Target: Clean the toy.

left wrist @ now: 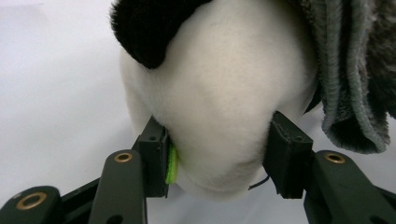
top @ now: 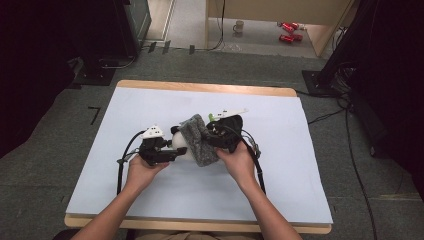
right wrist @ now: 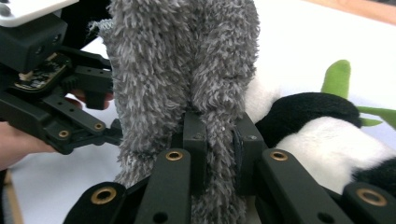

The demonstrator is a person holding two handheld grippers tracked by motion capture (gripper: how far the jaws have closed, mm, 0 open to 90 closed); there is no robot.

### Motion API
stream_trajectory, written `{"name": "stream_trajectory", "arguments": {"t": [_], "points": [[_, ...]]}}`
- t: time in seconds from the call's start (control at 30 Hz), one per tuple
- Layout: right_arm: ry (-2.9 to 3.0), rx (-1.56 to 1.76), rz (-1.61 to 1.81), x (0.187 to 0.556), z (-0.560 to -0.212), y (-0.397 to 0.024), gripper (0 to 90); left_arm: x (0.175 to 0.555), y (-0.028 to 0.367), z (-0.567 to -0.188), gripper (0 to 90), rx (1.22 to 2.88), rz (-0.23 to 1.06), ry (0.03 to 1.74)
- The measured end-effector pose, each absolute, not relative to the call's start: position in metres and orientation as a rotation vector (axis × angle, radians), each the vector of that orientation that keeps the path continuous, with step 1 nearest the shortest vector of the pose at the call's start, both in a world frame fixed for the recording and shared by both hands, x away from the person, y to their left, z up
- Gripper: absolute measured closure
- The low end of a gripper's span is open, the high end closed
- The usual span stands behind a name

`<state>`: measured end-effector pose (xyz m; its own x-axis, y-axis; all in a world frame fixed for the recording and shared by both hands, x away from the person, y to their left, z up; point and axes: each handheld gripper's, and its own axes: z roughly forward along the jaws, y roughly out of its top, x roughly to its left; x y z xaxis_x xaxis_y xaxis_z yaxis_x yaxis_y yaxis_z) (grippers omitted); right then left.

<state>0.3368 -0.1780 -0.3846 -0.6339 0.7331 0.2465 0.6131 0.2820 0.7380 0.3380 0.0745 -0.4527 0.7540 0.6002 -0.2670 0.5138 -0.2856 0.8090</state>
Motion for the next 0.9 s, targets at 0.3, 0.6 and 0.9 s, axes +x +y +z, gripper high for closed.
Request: {"name": "stream_trajectory", "arguments": {"t": [0.3,0.6,0.9], "points": [[2.411,1.269,1.259,0.339,-0.383,-0.184,79.7,0.337,0.073,-0.452,50.2,1.953,0.144,0.82],[2.41,1.34,1.215,0.343,-0.372,-0.21,80.3,0.338,0.071,-0.451,52.6,1.953,0.132,0.844],[2.324,1.439,1.201,0.343,-0.36,-0.247,80.3,0.34,0.074,-0.452,52.6,1.951,0.113,0.85]]}}
